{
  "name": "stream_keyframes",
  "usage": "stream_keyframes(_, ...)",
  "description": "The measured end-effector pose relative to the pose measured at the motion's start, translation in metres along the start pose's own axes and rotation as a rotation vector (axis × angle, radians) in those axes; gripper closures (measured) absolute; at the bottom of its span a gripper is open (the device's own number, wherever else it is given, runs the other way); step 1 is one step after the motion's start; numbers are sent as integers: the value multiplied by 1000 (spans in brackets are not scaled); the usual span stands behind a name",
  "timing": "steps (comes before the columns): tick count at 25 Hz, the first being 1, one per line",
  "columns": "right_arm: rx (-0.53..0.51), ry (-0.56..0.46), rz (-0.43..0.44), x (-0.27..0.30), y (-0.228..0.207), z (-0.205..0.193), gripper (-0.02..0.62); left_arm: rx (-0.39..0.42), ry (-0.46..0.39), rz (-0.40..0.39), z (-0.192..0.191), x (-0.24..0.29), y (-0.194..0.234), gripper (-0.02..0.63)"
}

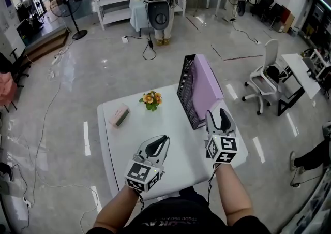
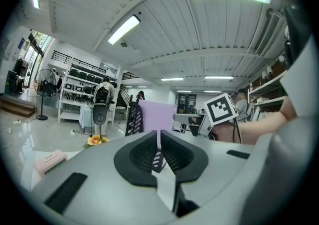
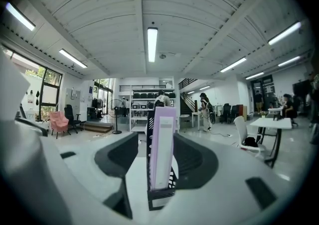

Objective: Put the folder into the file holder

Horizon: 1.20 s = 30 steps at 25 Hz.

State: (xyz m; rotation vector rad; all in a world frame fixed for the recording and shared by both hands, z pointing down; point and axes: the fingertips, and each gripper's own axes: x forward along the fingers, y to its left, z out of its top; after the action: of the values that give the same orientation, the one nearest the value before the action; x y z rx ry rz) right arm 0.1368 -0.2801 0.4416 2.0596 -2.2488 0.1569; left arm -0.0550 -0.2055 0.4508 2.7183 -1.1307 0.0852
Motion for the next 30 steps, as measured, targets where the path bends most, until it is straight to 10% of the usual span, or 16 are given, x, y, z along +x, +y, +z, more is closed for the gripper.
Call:
stream_keyframes(8,-15,-77,124,-46,47,16,428,-2,-9,-41,0,-25,-11,580)
stream_keyframes(13,-17,-112,214,-76,79,27,594,-1,-14,-57,3,-38,-20,580)
stream_keyframes(30,-92,-123,542,-145,94,34,595,-28,-62,119,7,-42,-73,601)
